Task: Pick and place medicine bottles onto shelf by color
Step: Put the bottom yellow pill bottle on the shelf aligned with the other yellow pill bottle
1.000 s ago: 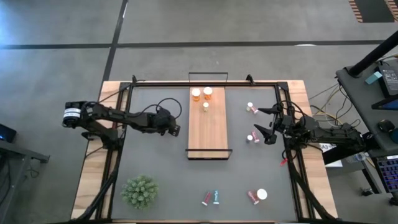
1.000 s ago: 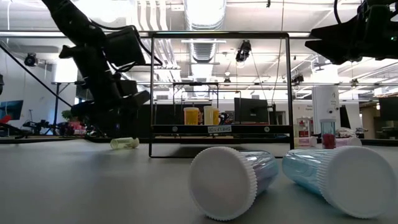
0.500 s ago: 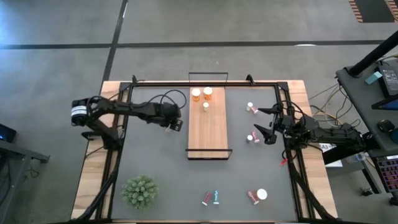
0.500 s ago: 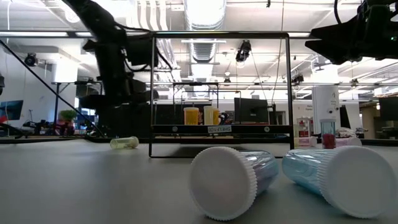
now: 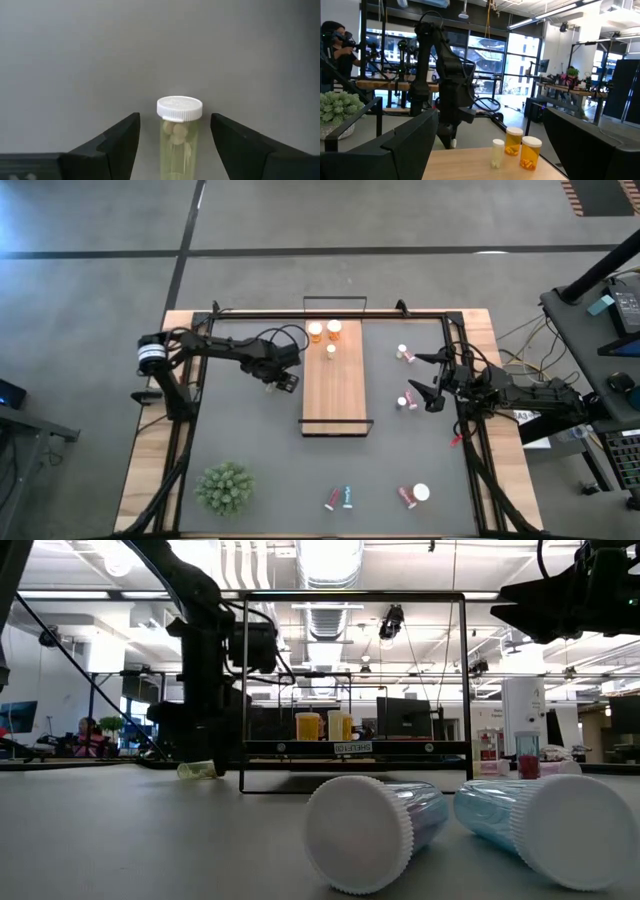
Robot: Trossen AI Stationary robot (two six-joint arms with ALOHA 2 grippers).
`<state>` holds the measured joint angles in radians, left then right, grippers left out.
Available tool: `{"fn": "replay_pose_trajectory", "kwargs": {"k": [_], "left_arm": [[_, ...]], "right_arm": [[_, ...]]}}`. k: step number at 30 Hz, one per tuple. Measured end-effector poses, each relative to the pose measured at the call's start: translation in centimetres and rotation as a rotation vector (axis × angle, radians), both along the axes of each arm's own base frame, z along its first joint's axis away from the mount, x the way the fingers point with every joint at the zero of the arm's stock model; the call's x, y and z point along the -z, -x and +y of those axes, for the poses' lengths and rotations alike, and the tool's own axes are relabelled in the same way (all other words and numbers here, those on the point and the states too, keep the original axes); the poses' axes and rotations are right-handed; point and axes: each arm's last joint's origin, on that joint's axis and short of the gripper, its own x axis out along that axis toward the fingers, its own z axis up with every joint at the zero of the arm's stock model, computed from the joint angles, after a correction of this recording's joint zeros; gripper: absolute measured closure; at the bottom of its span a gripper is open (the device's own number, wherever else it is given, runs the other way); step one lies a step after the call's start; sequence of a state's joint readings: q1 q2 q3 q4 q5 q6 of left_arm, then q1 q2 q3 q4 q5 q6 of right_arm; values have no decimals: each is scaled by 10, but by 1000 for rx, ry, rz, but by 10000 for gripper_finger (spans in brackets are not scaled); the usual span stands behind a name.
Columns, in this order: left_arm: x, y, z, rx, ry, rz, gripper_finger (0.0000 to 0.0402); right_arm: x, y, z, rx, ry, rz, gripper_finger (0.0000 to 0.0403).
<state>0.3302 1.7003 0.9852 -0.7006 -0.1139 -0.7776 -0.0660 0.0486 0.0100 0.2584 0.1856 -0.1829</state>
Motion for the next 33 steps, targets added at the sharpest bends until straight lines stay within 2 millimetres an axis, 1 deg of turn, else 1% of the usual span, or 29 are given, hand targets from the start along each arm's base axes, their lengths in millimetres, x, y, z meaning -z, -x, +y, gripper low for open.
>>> {"fn": "replay_pose_trajectory", "kwargs": {"k": [5, 7, 10, 17, 21, 26, 29, 33], "left_arm": [[3, 0, 1, -2, 5, 7, 177], [3, -1, 1, -2, 5, 5, 184], [3, -1, 1, -1, 1, 1, 208], [3, -2, 2, 0, -16, -3, 283], [3, -2, 2, -1, -19, -4, 309], [-1, -4, 4, 2, -40, -17, 313], [-9, -5, 5, 33, -82, -40, 308], [-23, -5, 5, 30, -167, -93, 306]], "right_arm": [[0, 0, 0, 0, 0, 0, 53], [0, 0, 0, 0, 0, 0, 53], [0, 0, 0, 0, 0, 0, 53], [0, 0, 0, 0, 0, 0, 53], [0, 0, 0, 0, 0, 0, 53], [0, 0, 0, 0, 0, 0, 53], [0, 0, 0, 0, 0, 0, 53], [0, 0, 0, 0, 0, 0, 53]]}}
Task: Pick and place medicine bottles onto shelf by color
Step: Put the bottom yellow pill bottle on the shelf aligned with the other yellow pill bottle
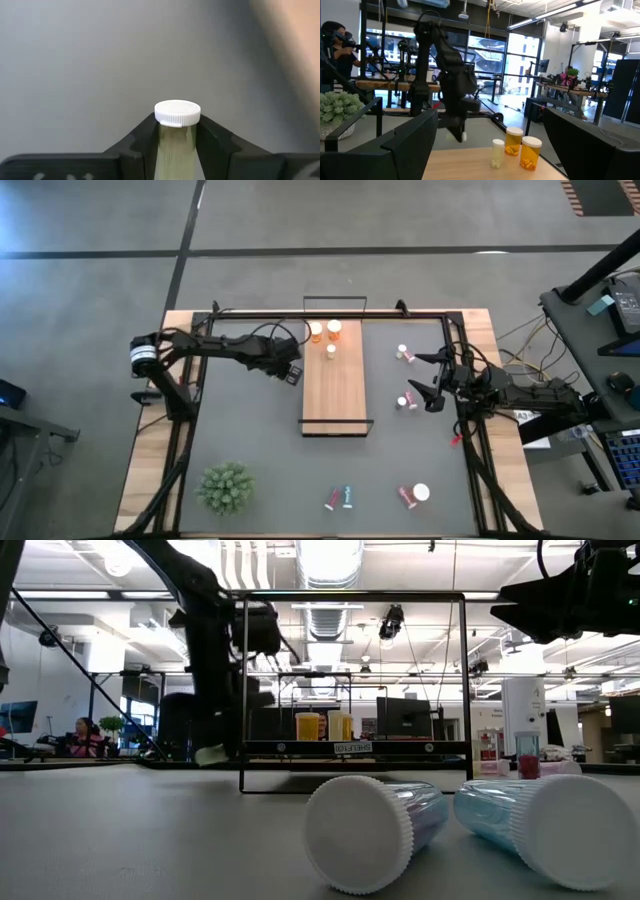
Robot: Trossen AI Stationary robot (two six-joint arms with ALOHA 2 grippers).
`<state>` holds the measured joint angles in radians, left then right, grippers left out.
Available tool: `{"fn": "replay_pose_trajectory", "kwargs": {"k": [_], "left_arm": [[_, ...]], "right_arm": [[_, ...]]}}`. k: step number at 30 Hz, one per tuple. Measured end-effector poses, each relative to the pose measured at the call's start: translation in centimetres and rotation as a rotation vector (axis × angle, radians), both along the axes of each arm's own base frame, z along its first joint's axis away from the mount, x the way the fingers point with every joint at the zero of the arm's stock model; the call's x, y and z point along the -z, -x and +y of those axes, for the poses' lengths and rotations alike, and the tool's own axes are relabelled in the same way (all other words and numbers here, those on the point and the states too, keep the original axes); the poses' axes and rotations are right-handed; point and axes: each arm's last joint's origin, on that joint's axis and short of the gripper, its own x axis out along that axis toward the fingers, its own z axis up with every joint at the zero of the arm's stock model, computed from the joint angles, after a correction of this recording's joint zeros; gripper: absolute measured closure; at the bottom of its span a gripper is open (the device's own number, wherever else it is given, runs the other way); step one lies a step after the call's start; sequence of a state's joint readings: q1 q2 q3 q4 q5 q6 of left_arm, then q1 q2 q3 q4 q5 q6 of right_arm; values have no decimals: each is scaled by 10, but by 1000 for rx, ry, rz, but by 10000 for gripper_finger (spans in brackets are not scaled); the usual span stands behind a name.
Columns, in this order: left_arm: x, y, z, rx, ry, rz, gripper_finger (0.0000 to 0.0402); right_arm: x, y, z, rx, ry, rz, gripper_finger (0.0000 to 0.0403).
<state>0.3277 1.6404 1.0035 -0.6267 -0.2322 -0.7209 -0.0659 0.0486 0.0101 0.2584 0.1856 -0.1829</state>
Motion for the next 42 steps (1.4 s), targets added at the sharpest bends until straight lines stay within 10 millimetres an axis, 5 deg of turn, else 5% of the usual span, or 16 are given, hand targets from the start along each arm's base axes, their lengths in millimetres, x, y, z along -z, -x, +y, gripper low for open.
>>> {"fn": "replay_pose_trajectory", "kwargs": {"k": [9, 28, 42], "left_arm": [[-23, -10, -5, 73, -272, -170, 306], [-2, -11, -11, 198, -570, -555, 306], [0, -6, -14, 343, -716, -630, 306]], "right_arm": [[0, 0, 0, 0, 0, 0, 53], [0, 0, 0, 0, 0, 0, 53], [0, 0, 0, 0, 0, 0, 53]]}}
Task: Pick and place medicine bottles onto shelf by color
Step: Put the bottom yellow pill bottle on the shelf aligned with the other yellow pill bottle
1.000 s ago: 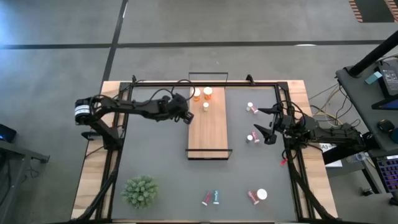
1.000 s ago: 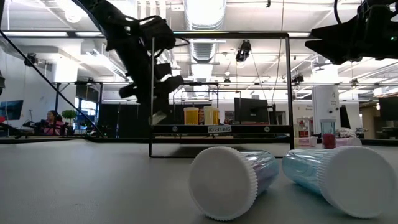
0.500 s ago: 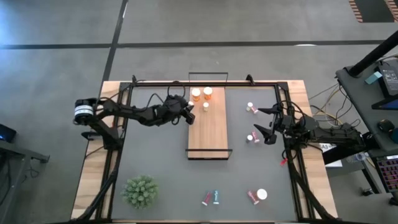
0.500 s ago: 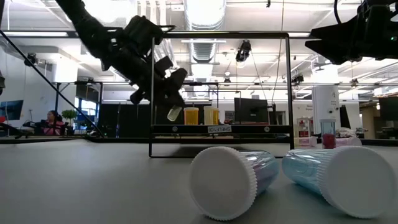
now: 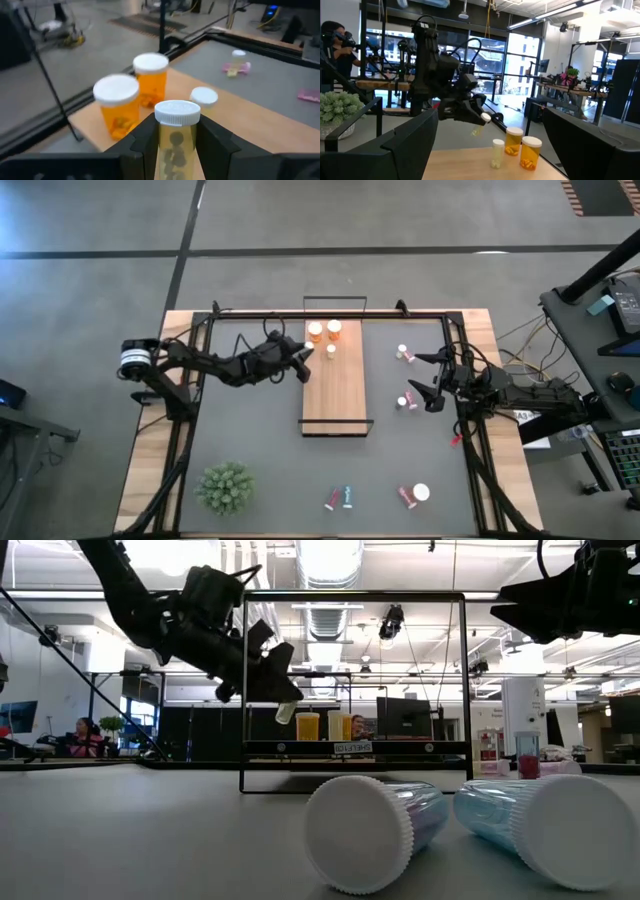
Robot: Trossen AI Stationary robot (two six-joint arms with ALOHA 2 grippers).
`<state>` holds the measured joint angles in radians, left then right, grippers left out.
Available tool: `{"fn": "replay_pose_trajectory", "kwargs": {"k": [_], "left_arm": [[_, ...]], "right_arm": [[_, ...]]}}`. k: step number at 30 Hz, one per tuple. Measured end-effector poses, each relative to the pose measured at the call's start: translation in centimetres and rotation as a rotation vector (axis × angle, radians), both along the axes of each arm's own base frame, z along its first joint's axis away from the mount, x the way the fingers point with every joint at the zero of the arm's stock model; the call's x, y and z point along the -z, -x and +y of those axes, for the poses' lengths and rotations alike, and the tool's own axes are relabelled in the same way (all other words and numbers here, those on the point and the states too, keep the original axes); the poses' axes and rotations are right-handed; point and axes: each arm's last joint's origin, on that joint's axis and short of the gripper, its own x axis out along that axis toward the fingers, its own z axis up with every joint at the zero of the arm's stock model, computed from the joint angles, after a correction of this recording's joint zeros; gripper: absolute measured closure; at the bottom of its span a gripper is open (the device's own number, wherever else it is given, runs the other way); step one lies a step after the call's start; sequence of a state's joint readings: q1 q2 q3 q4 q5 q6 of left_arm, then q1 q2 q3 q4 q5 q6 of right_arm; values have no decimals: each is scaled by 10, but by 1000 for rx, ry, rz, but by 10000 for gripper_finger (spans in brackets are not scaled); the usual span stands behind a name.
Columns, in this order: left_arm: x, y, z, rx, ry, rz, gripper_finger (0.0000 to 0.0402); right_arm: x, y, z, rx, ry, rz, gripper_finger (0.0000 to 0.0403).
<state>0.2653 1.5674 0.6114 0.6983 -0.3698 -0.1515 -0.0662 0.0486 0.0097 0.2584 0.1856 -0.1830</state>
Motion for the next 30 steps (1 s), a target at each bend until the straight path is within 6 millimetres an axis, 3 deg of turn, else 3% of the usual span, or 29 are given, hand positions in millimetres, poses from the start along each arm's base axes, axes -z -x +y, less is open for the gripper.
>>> {"fn": "replay_pose_trajectory", "kwargs": {"k": [12, 30], "left_arm": [[19, 4, -3, 104, -153, -115, 306], [56, 2, -4, 147, -185, -229, 306]], "right_arm": [[0, 0, 0, 0, 0, 0, 53], [0, 0, 0, 0, 0, 0, 53]]}}
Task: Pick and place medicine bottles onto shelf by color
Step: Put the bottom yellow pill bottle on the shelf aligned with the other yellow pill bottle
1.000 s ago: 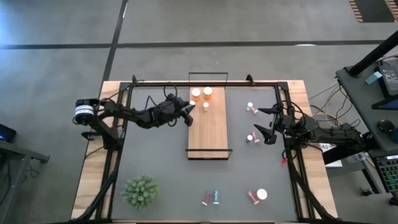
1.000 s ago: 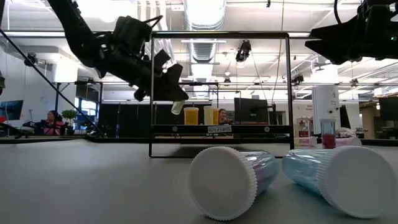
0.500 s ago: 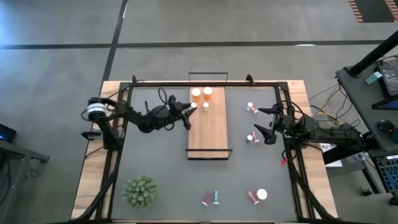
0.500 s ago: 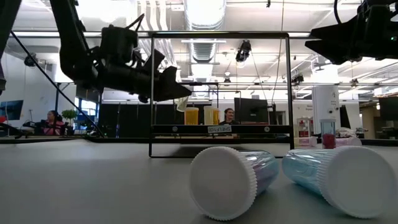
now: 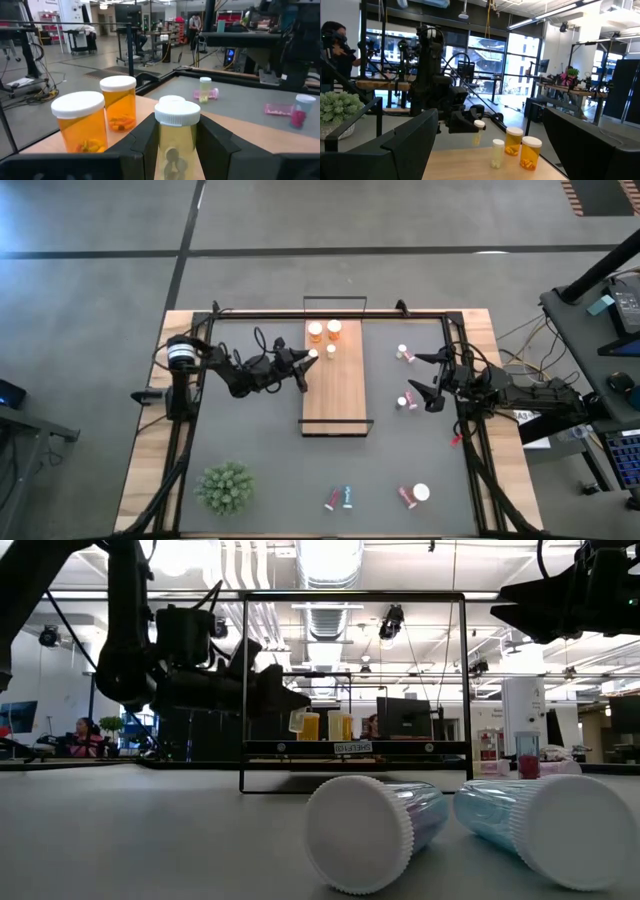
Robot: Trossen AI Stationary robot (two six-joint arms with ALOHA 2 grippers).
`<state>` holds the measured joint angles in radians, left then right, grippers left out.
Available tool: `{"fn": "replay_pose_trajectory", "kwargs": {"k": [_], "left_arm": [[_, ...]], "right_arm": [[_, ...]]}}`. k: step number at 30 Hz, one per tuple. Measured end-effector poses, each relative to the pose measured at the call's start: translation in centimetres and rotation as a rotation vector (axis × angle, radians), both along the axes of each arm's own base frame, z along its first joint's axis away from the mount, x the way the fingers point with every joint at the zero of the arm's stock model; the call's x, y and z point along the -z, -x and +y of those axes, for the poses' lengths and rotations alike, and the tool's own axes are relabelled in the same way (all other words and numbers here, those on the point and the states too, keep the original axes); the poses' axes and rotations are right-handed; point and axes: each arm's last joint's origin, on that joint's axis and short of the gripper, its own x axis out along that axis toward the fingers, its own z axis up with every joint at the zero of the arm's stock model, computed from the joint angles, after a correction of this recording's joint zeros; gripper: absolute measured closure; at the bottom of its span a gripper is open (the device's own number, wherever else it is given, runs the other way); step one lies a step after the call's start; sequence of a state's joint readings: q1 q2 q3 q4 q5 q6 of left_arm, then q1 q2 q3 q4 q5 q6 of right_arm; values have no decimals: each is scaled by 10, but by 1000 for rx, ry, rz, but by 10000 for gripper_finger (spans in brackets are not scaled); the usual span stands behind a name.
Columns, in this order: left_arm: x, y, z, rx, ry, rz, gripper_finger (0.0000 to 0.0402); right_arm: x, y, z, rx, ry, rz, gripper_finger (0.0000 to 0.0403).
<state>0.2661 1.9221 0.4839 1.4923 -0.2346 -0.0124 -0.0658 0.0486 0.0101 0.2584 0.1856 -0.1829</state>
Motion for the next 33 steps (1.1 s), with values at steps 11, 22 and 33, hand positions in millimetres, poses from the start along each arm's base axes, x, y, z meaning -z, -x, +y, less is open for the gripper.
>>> {"fn": "replay_pose_trajectory", "kwargs": {"k": [11, 22, 33], "left_arm": [[0, -1, -1, 36, 4, -4, 306], [3, -1, -2, 73, 15, 28, 306], [7, -2, -4, 105, 32, 61, 306]], "right_arm": [[0, 0, 0, 0, 0, 0, 53], [0, 0, 0, 0, 0, 0, 53], [0, 0, 0, 0, 0, 0, 53]]}}
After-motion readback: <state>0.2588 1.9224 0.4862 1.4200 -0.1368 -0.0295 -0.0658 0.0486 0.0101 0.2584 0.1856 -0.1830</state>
